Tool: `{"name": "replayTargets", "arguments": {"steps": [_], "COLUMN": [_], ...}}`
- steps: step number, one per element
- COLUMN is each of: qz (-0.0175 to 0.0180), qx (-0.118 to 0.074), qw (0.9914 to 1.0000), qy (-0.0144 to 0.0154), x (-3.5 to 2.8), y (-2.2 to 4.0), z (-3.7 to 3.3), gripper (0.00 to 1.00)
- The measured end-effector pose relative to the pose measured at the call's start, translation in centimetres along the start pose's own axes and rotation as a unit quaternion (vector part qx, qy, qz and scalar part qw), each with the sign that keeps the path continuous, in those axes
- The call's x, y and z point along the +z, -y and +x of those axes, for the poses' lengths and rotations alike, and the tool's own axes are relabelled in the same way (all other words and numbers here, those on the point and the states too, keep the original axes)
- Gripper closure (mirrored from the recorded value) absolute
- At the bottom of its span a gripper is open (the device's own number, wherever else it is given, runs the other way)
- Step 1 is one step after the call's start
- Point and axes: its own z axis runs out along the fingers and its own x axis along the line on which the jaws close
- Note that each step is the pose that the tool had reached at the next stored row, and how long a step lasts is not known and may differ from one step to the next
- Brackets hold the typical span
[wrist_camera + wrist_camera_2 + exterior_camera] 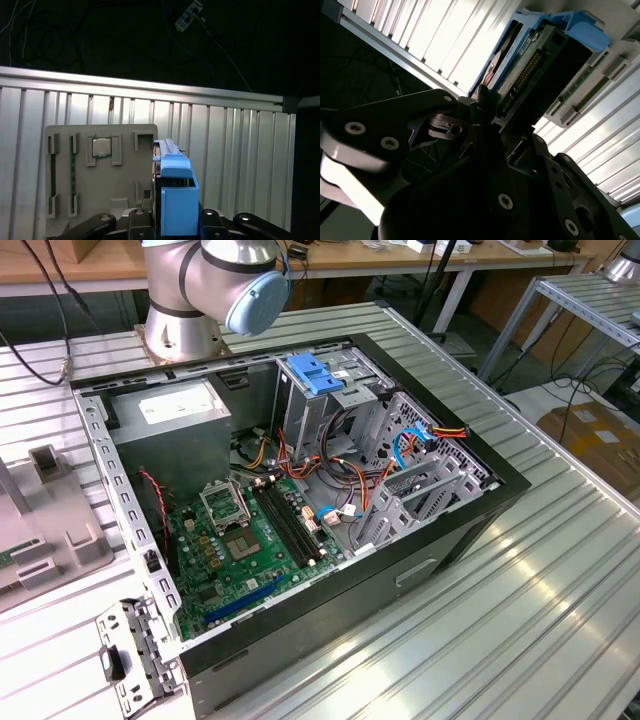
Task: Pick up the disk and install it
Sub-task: 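Pick up the disk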
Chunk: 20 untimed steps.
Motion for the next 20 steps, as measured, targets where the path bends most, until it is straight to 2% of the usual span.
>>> {"name": "replayTargets", "arguments": {"steps": [12,20], "qz": [0.0000,0.0000], "qx": [0.000,0.000], "qw": [1.00000,1.00000], "qy": [0.0000,0.0000], "x": [-0.50,-1.19], "y": [-0.02,-0.06], "z": [-0.09,-0.21], "gripper": [0.64,0.64]}}
